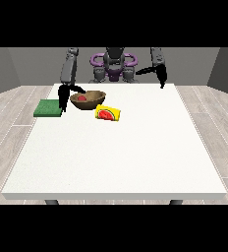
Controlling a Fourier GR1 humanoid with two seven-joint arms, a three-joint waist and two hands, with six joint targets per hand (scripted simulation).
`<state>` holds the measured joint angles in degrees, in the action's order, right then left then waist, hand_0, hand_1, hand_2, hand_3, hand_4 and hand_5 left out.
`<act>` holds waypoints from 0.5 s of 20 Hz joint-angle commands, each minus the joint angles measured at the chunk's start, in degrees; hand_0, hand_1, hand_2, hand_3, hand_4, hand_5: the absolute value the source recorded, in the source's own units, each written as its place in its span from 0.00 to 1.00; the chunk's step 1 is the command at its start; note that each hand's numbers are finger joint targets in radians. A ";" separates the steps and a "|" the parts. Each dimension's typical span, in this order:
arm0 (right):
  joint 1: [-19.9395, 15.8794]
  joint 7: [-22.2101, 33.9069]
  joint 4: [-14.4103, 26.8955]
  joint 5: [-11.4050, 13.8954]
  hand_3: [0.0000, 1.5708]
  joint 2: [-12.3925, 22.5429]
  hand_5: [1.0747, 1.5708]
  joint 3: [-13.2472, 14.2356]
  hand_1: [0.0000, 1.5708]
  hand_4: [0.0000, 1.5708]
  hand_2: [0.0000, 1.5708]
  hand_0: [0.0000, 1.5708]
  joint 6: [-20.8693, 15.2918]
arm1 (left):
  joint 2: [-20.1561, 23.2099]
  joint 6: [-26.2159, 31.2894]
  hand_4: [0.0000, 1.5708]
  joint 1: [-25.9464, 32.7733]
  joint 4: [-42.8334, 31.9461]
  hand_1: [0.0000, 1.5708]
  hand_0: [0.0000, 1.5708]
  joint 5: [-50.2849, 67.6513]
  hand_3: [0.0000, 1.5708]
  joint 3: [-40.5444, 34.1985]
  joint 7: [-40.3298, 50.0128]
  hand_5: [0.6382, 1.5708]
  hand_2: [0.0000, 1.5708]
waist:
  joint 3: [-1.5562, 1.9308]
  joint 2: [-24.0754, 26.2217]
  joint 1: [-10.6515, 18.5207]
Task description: Pick the cup and pour the ball into the bowl, then pick the bowl and place it on the pad
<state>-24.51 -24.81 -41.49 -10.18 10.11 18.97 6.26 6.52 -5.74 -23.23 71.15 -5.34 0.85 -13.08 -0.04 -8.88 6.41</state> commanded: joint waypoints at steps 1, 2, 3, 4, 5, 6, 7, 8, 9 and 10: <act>-3.21 -4.79 6.54 -0.03 0.00 0.42 0.99 1.14 0.00 0.06 0.00 0.00 -1.66 | -0.32 0.93 0.00 1.20 4.94 0.00 0.00 -1.01 0.00 1.83 2.32 0.99 0.00 | 0.09 -1.15 2.93; -2.87 -1.26 4.31 0.11 0.00 -0.58 0.99 -1.09 0.00 0.06 0.00 0.00 -0.48 | 3.30 2.70 0.00 -0.10 -0.40 0.00 0.00 1.00 0.00 -3.30 -1.06 0.99 0.00 | 0.06 -0.71 -0.75; -1.15 -4.14 7.15 0.83 0.00 -0.49 0.99 -1.14 0.00 0.09 0.00 0.00 -0.16 | 1.89 2.32 0.00 0.59 3.94 0.00 0.00 0.68 0.00 -1.44 3.58 0.99 0.00 | 0.07 0.83 0.31; -2.68 -8.29 8.79 0.18 0.00 -0.20 0.98 -0.12 0.00 0.08 0.00 0.00 1.41 | 0.06 -0.29 0.00 -1.93 5.05 0.00 0.00 -0.73 0.00 -0.41 3.88 0.99 0.00 | 0.10 -2.94 0.94; -2.35 -6.59 9.36 0.57 0.00 -1.78 0.98 -0.30 0.00 0.04 0.00 0.00 -2.40 | -0.06 1.94 0.00 3.02 6.18 0.00 0.00 -0.06 0.00 0.75 2.22 0.99 0.00 | 0.08 -0.26 2.53; -5.16 -4.13 7.90 -0.19 0.00 -2.46 0.99 -0.99 0.00 0.09 0.00 0.00 -2.50 | 1.26 2.06 0.00 1.45 1.76 0.00 0.00 0.44 0.00 -2.10 -0.98 0.99 0.00 | 0.06 -1.21 0.03; -2.57 -4.32 9.90 -0.62 0.00 -3.02 1.00 -0.10 0.00 0.25 0.00 0.00 -2.69 | 1.75 3.26 0.00 2.12 4.08 0.00 0.00 1.04 0.00 -1.53 0.55 0.99 0.00 | 0.07 -1.11 1.16; -3.63 -0.35 11.01 -3.72 0.00 -2.27 0.95 3.63 0.00 0.30 0.00 0.00 -4.27 | 1.84 2.65 0.00 -0.17 4.93 0.00 0.00 0.74 0.00 -1.40 -0.70 0.99 0.00 | 0.09 -4.54 2.03; -0.01 0.22 11.98 -1.27 0.00 -1.66 0.92 2.53 0.50 0.28 0.25 0.50 -7.39 | 0.64 2.07 0.00 0.18 5.14 0.00 0.00 1.39 0.00 -1.37 1.13 1.00 0.00 | 0.07 -3.51 1.36; 1.52 -0.95 13.02 1.71 0.00 0.82 0.88 1.18 0.92 0.30 1.00 0.92 -8.78 | 1.35 3.02 0.05 -0.49 6.86 0.00 0.00 1.04 0.00 -0.52 1.89 1.00 0.00 | 0.10 -4.75 3.22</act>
<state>-26.56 -29.37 -34.13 -10.85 9.57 20.26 2.12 7.62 -3.56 -22.85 75.66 -4.64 -0.10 -12.10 -0.99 -10.51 7.98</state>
